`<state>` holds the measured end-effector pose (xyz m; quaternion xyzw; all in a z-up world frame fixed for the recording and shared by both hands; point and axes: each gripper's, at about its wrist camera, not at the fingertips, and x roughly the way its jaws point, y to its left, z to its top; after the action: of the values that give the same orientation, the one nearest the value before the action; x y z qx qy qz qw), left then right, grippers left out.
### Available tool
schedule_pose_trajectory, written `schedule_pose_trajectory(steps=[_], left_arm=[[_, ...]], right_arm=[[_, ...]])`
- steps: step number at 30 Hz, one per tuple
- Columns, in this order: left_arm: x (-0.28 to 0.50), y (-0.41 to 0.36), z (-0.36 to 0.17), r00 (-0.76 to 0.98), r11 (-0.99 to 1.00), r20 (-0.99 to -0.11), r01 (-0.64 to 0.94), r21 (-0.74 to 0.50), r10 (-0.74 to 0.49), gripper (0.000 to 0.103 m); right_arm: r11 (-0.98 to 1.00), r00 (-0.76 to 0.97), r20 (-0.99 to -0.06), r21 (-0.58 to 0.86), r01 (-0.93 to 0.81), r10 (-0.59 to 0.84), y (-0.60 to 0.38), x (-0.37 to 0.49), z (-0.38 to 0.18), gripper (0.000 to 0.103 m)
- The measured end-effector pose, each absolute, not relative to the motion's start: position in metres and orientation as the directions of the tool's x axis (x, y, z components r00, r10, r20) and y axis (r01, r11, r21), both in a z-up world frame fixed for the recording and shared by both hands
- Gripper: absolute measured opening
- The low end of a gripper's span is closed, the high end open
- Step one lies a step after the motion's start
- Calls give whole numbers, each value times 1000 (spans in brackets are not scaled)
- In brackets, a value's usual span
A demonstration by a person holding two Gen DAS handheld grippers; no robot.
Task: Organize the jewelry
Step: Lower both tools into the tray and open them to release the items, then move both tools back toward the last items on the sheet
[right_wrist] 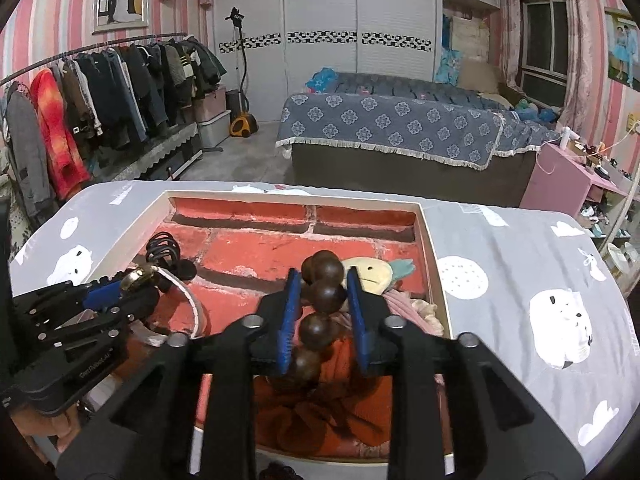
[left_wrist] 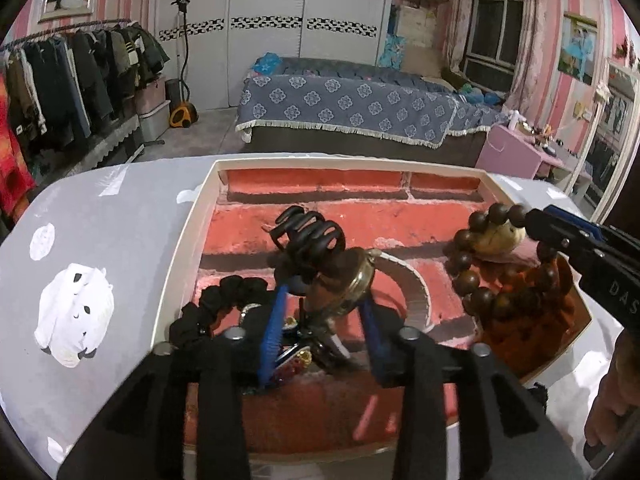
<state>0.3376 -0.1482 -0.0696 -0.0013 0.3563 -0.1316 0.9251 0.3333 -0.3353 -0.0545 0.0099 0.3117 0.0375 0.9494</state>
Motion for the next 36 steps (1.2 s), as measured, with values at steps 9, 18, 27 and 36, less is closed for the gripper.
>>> schedule_pose_trajectory(steps=[9,18,27,36], left_arm=[[325,-144,-41,756,964,-603,246,-97,-254,54],[279,-115,11,817,973,-531,223,-67,-224,54],[172,-82,4,853,979,-482,196,-60,-200,54],[107,-68,-24,868,988,-473,141,-55,-150,63]], right_arm=[[998,831,-553,50,-43,64,-345,322,-36,42],[997,883,-466,67,-29,57,-358,264,8,60],[994,896,-441,105,-7,52,-377,150,-5,72],[994,870,-488,110,-19,71,-361,66,-43,76]])
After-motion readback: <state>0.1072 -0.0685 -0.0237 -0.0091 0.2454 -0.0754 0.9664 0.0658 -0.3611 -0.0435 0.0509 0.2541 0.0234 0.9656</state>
